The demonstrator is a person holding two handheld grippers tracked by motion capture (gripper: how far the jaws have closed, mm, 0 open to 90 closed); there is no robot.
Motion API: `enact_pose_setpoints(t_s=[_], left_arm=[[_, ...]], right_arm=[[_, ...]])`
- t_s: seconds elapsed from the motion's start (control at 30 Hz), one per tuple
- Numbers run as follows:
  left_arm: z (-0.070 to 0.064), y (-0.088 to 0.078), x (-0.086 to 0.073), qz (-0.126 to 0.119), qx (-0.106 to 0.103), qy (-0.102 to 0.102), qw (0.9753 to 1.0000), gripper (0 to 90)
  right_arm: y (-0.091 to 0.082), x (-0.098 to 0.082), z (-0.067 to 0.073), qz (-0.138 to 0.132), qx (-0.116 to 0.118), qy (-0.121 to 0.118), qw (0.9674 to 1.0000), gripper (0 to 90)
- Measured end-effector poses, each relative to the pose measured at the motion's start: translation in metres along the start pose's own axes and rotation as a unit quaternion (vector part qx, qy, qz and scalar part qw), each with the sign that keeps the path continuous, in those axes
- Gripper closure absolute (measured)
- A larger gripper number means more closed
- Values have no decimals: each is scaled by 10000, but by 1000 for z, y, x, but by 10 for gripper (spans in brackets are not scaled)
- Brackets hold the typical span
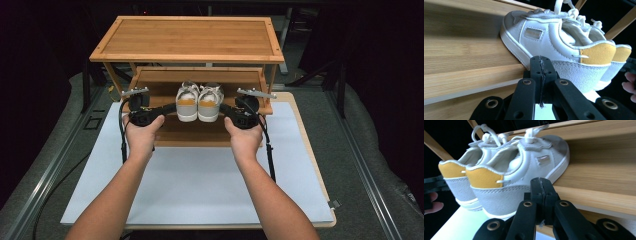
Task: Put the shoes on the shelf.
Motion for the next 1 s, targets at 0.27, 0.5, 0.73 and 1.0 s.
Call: enact_pose_setpoints(t_s=[0.27, 0.5, 0.73, 1.0], left_arm=[[2, 4, 2, -80, 70, -32, 9999, 900], [8, 13, 8, -70, 152, -98, 9998, 900], [17, 25, 19, -45, 214, -3, 9998, 900], [23, 36, 25, -27, 233, -45, 9997, 900]], right_arm=[[5, 1, 0, -93, -13, 115, 9999, 900], [16, 7, -5, -131, 47, 282, 9995, 900], [28, 15, -8, -95, -21, 224, 9997, 900], [42, 24, -14, -126, -173, 143, 9997, 900]])
Point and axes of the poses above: each handheld gripper's, and its own axes: y roughly forward along the jaws, x roughly out of its top, z roughly to its left, the point moved 6 cm from there along y, roughly forward along the jaws, and after that the axes turned 3 degrees about -x, right-handed, at the moved point
